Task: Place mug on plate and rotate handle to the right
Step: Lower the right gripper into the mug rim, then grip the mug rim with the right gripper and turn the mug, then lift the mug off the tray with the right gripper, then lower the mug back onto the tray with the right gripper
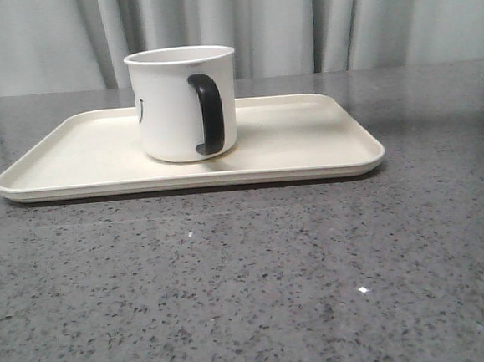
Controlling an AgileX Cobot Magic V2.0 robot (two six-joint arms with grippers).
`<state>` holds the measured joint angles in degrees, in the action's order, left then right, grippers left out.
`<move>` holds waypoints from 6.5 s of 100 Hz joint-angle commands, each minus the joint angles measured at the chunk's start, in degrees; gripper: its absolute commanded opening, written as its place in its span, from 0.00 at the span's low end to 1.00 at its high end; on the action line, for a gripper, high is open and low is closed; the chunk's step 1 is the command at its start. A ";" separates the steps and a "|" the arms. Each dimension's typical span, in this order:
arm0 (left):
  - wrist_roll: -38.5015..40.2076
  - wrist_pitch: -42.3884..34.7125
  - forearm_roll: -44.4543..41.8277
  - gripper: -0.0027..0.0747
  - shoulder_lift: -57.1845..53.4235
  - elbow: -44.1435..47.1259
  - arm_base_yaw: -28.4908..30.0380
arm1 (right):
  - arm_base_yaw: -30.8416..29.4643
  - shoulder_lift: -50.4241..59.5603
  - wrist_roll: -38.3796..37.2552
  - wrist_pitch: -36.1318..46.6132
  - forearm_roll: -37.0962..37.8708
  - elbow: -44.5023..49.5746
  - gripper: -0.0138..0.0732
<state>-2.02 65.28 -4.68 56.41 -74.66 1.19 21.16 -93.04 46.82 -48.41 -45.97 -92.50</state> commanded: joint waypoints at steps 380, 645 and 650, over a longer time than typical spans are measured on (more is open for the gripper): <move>0.53 -2.24 -0.38 0.01 -0.55 -1.33 0.13 | 0.98 -14.16 2.79 -24.93 11.00 -27.00 0.08; 0.53 -2.55 -0.38 0.01 -0.35 -1.33 0.13 | 4.42 -24.40 5.76 -27.76 10.02 -27.00 0.08; 0.53 -2.55 -0.38 0.01 -0.35 -1.33 0.13 | 4.42 -24.34 5.76 -27.77 10.02 -27.00 0.08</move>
<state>-2.02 66.17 -4.80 56.41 -74.66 1.19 25.78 -120.14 52.00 -71.29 -33.96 -117.63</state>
